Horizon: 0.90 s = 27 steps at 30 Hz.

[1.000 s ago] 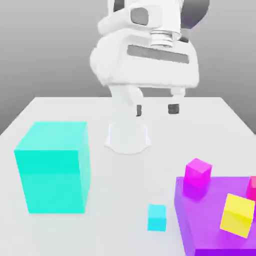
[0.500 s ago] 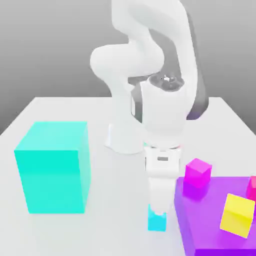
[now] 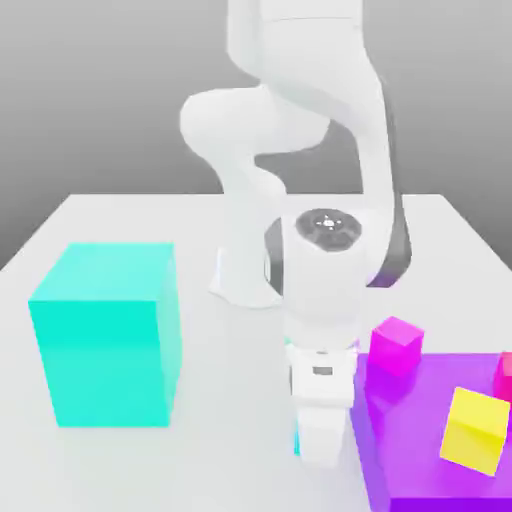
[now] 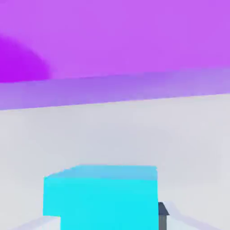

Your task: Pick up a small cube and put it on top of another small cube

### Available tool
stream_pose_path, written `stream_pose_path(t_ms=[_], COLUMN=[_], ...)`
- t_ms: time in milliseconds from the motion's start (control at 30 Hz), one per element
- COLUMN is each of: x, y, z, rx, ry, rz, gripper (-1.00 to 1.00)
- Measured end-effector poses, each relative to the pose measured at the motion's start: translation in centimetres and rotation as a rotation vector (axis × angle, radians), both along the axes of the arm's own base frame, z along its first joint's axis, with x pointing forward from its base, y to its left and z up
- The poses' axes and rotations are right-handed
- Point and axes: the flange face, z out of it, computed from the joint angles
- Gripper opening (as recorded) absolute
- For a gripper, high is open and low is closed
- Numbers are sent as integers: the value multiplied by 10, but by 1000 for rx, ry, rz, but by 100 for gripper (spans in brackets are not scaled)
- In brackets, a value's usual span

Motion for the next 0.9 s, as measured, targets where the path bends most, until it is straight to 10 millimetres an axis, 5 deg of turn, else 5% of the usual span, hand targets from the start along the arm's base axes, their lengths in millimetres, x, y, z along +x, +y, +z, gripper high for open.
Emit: stream_pose_path(t_ms=[133,500,633,767,800,900], x=[17,92,88,87,86,86], y=[11,115,151,156,156,156], z=[45,193,196,140,125,125], rx=[2,-3,4,2,2,2], ry=[-21,-99,-40,-1,0,0], rz=[-10,-260,-399,-458,-460,-460], gripper=[-100,-100,-100,-100,100,100])
